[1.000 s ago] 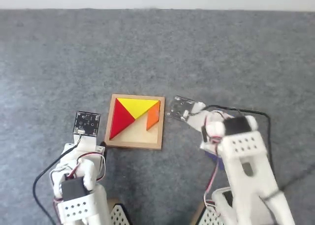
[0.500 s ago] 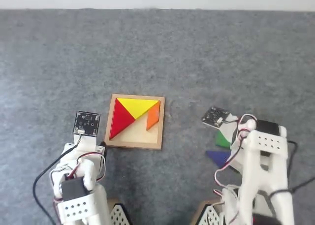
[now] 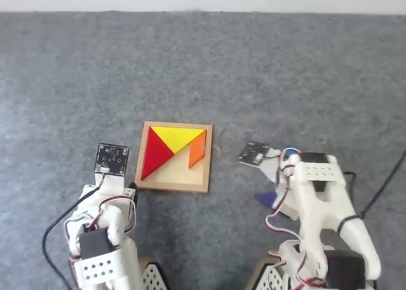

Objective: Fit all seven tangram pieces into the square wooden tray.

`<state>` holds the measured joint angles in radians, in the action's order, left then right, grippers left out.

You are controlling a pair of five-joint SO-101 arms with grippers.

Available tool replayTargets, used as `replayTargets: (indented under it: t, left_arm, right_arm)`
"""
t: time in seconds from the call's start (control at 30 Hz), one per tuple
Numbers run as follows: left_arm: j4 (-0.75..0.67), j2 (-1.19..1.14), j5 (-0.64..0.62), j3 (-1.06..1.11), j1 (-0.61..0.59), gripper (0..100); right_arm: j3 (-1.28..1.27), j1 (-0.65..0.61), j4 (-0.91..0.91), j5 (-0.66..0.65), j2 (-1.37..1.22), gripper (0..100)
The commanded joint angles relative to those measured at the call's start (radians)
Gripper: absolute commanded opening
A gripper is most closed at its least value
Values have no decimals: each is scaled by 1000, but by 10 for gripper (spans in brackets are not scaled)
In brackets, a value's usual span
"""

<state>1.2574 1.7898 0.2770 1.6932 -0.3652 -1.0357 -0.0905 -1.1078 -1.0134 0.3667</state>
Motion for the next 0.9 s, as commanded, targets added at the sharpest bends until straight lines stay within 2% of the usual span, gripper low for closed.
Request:
replayTargets:
  t: [0.0, 0.2, 0.4, 0.53, 0.67, 0.77, 0.87]
  left_arm:
    - [6, 14, 6, -8, -6, 197]
    - [6, 14, 6, -8, -6, 197]
    - [6, 14, 6, -8, -6, 197]
    - [6, 14, 6, -8, -6, 197]
    - [6, 14, 6, -8, -6, 197]
    - [6, 14, 6, -8, -6, 197]
    - [6, 14, 6, -8, -6, 197]
  right_arm:
    - [32, -110, 44, 63, -2, 176]
    - [141, -229, 48, 153, -10, 176]
    - [224, -243, 139, 184, -12, 178]
    - [236, -242, 252, 466, 5, 178]
    - [295, -263, 65, 865, 53, 180]
    - [321, -272, -71, 1115, 84, 178]
    - [328, -312, -205, 1201, 90, 177]
